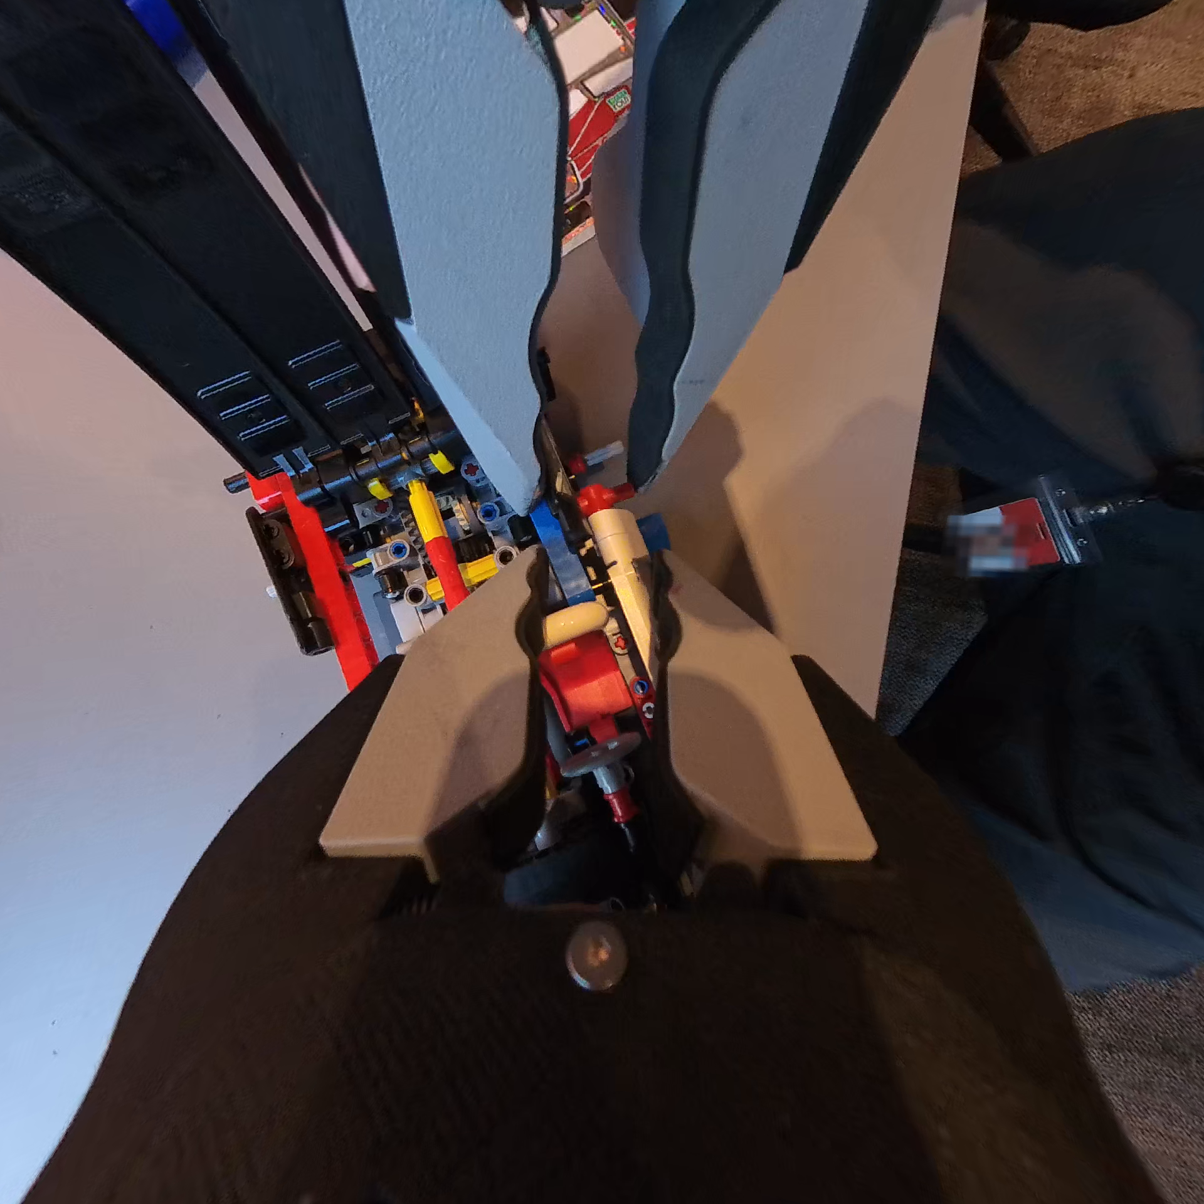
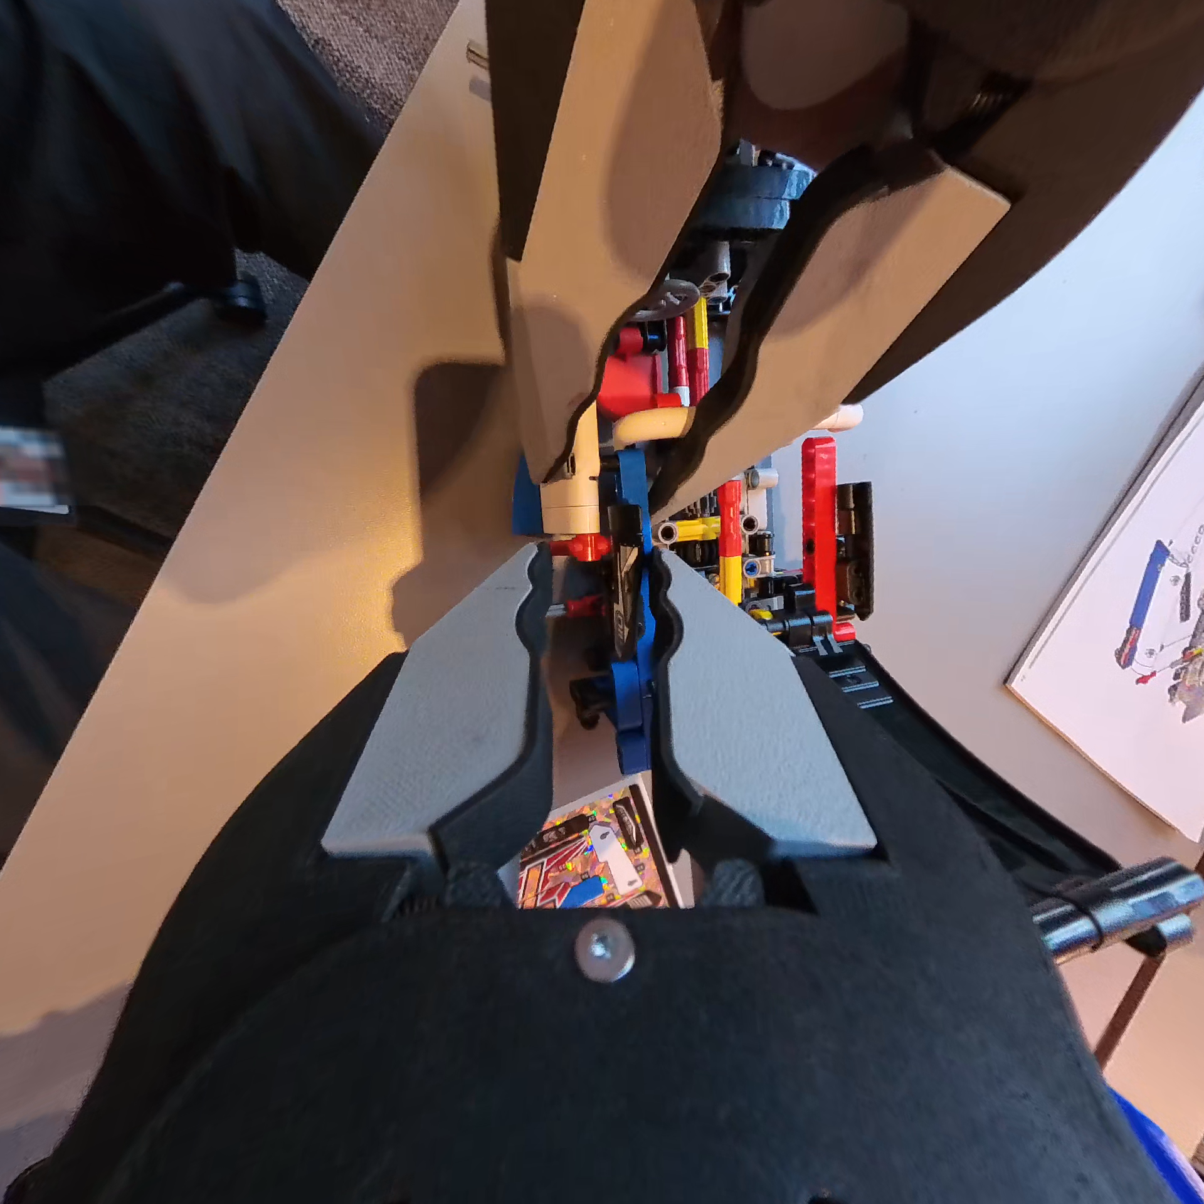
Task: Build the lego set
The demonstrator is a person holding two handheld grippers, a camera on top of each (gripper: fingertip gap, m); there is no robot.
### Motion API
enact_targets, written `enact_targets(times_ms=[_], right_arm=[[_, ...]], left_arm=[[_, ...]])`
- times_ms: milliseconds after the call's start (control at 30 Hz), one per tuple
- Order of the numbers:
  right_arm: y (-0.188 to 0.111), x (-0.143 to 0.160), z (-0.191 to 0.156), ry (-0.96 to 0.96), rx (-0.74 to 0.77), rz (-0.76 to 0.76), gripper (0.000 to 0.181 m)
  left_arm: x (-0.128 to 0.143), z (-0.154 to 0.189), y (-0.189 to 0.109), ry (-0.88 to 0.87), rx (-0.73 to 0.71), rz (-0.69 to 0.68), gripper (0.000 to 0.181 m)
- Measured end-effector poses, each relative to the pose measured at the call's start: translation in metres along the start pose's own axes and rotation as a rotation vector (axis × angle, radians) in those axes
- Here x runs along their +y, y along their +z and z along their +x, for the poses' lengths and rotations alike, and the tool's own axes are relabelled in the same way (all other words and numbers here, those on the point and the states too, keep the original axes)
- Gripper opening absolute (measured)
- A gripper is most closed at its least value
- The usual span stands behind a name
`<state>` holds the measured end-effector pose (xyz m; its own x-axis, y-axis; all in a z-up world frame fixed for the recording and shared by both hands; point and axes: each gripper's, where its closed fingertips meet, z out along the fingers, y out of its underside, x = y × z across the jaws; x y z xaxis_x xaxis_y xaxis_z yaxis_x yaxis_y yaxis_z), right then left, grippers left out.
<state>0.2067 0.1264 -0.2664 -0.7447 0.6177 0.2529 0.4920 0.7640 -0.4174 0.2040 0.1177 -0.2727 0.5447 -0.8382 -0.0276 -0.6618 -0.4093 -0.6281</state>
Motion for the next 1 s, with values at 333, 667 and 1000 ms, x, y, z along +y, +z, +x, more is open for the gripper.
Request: enact_targets(times_ms=[333, 667, 1000], right_arm=[[0.0049, 0.0022, 0.0051, -0.077, 0.046, -0.044, 0.031], [0.0066, 0.0035, 0.0032, 0.019, -0.092, -0.091, 0.029], [0.0073, 0.0034, 0.0052, 0.056, -0.126, -0.076, 0.028]], left_arm=[[0.0, -0.0018, -0.0018, -0.017, 0.025, 0.024, 0.028], [0.0002, -0.0034, -0.0031, -0.021, 0.032, 0.04, 0.027], [0.0009, -0.0054, -0.0043, -0.027, 0.02, 0.054, 0.027]])
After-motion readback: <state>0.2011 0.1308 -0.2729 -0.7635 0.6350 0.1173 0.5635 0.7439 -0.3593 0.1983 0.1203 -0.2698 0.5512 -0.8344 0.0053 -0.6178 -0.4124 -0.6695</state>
